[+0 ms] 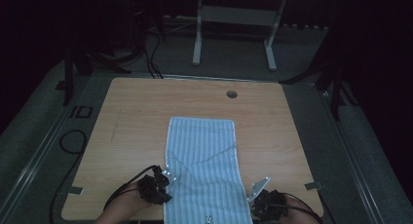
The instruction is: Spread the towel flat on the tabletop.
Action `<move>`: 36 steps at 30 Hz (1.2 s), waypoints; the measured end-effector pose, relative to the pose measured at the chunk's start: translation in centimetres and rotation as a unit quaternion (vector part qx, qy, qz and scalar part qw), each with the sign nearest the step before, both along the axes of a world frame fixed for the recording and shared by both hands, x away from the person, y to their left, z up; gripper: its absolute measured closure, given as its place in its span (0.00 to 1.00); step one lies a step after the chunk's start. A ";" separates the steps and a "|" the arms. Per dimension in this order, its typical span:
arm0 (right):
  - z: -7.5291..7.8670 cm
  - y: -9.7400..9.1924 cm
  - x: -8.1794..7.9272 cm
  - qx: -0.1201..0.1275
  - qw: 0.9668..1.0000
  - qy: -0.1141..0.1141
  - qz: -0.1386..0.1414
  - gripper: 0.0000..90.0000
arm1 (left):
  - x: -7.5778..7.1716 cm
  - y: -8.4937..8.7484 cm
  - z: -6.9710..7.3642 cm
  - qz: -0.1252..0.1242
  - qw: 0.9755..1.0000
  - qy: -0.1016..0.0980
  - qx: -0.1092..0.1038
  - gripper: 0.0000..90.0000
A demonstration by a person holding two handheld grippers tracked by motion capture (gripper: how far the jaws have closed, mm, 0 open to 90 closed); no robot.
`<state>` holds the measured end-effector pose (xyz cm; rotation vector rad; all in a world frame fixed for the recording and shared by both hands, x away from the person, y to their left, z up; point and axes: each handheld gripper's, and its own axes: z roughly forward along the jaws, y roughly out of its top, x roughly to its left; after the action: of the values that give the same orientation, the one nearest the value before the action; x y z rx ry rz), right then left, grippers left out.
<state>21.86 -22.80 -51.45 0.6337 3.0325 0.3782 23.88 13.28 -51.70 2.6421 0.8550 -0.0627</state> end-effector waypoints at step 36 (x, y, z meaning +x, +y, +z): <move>-0.6 4.3 11.2 0.023 0.999 -0.029 -0.024 0.78 | 6.6 -3.0 -0.7 -0.006 0.999 -0.034 0.007 0.64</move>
<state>33.07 -18.52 -52.07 0.6845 2.9556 0.4590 30.44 10.29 -52.42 2.6461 0.8208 0.0315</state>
